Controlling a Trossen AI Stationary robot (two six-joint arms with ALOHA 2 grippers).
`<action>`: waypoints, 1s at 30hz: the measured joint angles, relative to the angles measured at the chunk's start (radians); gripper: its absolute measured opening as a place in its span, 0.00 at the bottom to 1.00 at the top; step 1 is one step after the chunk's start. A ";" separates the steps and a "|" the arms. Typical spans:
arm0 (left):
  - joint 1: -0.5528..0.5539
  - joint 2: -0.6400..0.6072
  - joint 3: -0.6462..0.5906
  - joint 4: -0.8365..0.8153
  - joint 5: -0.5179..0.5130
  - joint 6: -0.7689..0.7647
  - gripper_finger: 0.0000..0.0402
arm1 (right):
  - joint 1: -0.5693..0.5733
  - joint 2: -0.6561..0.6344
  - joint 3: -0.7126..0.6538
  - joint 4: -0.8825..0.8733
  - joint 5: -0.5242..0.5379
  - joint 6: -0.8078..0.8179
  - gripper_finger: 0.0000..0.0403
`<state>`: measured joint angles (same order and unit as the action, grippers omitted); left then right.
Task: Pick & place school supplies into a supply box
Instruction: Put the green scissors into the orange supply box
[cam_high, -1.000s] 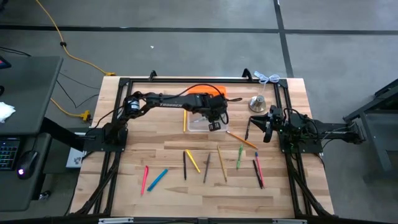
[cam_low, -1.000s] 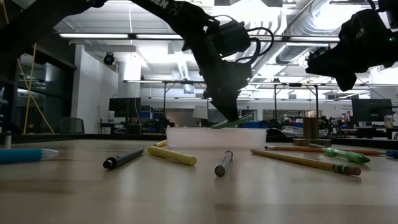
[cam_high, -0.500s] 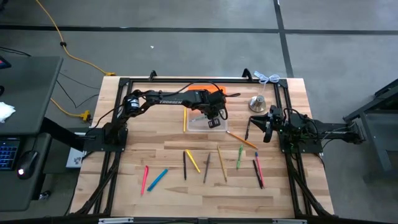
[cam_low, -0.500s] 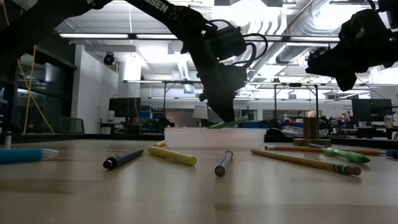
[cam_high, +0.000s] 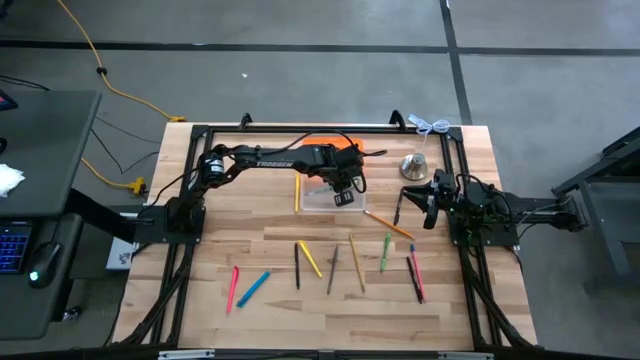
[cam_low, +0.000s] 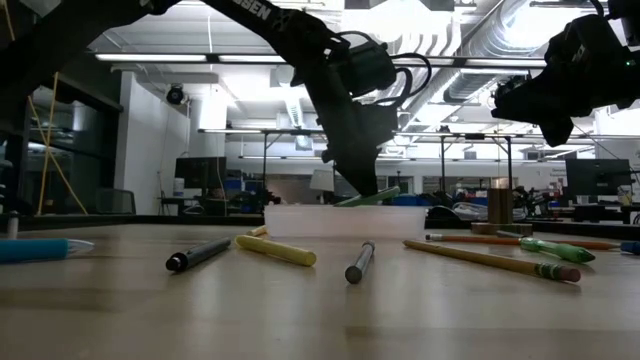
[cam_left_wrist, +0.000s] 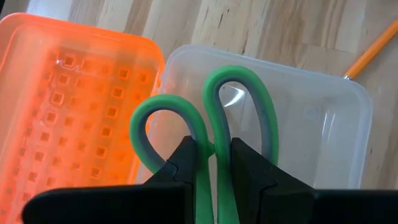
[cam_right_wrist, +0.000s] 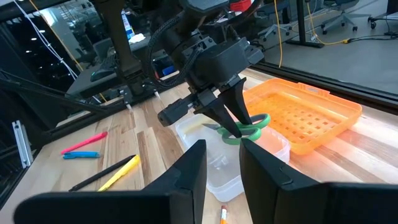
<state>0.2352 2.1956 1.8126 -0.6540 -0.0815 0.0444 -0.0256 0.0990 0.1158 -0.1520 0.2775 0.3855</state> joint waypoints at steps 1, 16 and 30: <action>0.000 0.000 0.000 0.000 0.001 0.000 0.22 | 0.000 0.000 0.000 0.000 0.000 0.000 0.18; -0.007 0.014 -0.002 -0.011 0.023 0.001 0.22 | 0.000 0.000 0.000 0.000 0.000 0.000 0.18; -0.006 0.036 -0.005 -0.061 0.036 -0.017 0.22 | 0.000 0.000 0.000 0.000 0.003 0.000 0.18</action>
<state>0.2287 2.2319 1.8076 -0.7149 -0.0453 0.0278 -0.0256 0.0986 0.1158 -0.1520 0.2810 0.3851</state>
